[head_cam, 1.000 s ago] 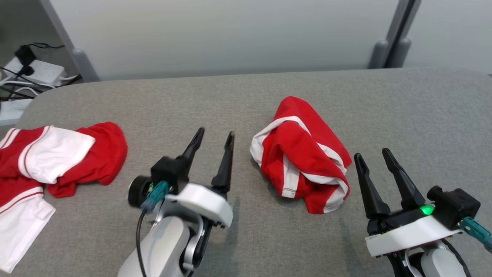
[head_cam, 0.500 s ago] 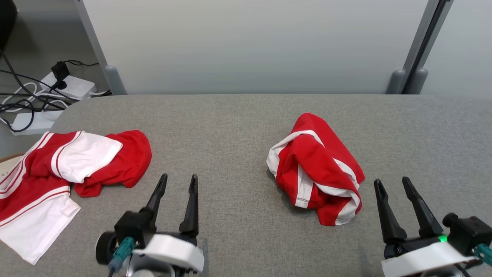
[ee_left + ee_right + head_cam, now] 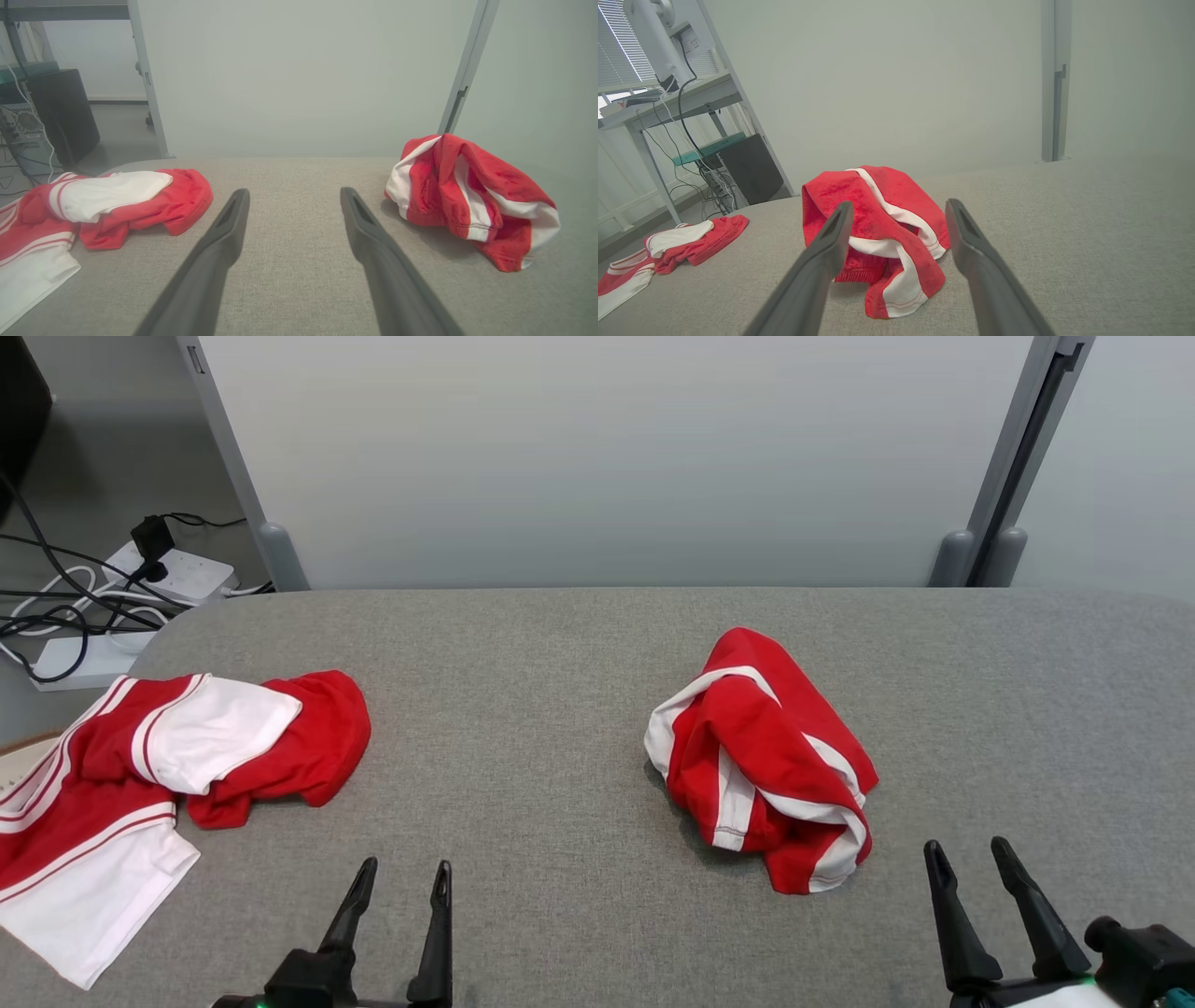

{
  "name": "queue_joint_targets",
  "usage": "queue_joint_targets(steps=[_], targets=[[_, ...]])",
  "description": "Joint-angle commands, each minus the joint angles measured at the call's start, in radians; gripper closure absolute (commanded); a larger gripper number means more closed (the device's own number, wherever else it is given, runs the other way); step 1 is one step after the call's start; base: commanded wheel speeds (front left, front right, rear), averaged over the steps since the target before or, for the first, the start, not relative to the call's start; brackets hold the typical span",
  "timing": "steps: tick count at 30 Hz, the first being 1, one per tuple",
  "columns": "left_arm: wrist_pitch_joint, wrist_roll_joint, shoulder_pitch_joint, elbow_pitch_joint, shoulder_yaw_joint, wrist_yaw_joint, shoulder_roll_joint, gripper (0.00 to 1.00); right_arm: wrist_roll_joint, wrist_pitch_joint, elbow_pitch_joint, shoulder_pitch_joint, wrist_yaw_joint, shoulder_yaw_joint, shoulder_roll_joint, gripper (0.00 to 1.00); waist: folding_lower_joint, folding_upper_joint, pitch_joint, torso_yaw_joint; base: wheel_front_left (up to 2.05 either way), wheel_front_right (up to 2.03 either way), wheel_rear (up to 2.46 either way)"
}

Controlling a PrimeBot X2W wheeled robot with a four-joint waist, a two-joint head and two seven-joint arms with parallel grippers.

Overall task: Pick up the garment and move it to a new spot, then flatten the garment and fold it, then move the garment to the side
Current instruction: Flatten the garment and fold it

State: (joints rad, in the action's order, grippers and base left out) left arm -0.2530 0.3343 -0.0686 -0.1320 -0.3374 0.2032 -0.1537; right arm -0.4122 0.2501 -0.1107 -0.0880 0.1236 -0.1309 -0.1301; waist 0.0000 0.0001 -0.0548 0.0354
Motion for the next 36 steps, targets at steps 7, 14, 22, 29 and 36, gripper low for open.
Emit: queue_joint_targets(steps=[7, 14, 22, 29, 36], targets=[[-0.009, -0.060, -0.002, 0.051, 0.057, 0.004, 0.004, 0.00, 0.013, 0.012, 0.005, 0.004, 0.007, -0.016, -0.003, 0.00, 0.0000, -0.0001, 0.006, 0.000, 0.00, 0.00, 0.00], [-0.009, -0.052, -0.001, 0.046, 0.073, -0.019, 0.026, 0.00, 0.011, 0.012, -0.004, 0.013, 0.007, -0.020, -0.001, 0.00, 0.0000, -0.0001, 0.012, -0.007, 0.00, 0.00, 0.00], [0.021, 0.027, 0.037, -0.009, 0.021, -0.083, 0.070, 0.00, 0.011, 0.012, 0.012, 0.031, 0.007, -0.017, -0.010, 0.00, 0.0000, -0.0001, 0.040, -0.035, 0.00, 0.00, 0.00], [0.049, 0.110, 0.120, -0.071, -0.043, -0.135, 0.095, 0.00, 0.014, 0.012, 0.030, 0.046, 0.007, -0.018, -0.018, 0.00, 0.0000, -0.0001, 0.081, -0.066, 0.00, 0.00, 0.00], [0.096, 0.324, 0.222, -0.151, -0.129, -0.189, 0.103, 0.00, 0.015, 0.012, 0.044, 0.076, 0.007, -0.021, -0.024, 0.00, 0.0000, -0.0001, 0.136, -0.113, 0.00, 0.00, 0.00]])
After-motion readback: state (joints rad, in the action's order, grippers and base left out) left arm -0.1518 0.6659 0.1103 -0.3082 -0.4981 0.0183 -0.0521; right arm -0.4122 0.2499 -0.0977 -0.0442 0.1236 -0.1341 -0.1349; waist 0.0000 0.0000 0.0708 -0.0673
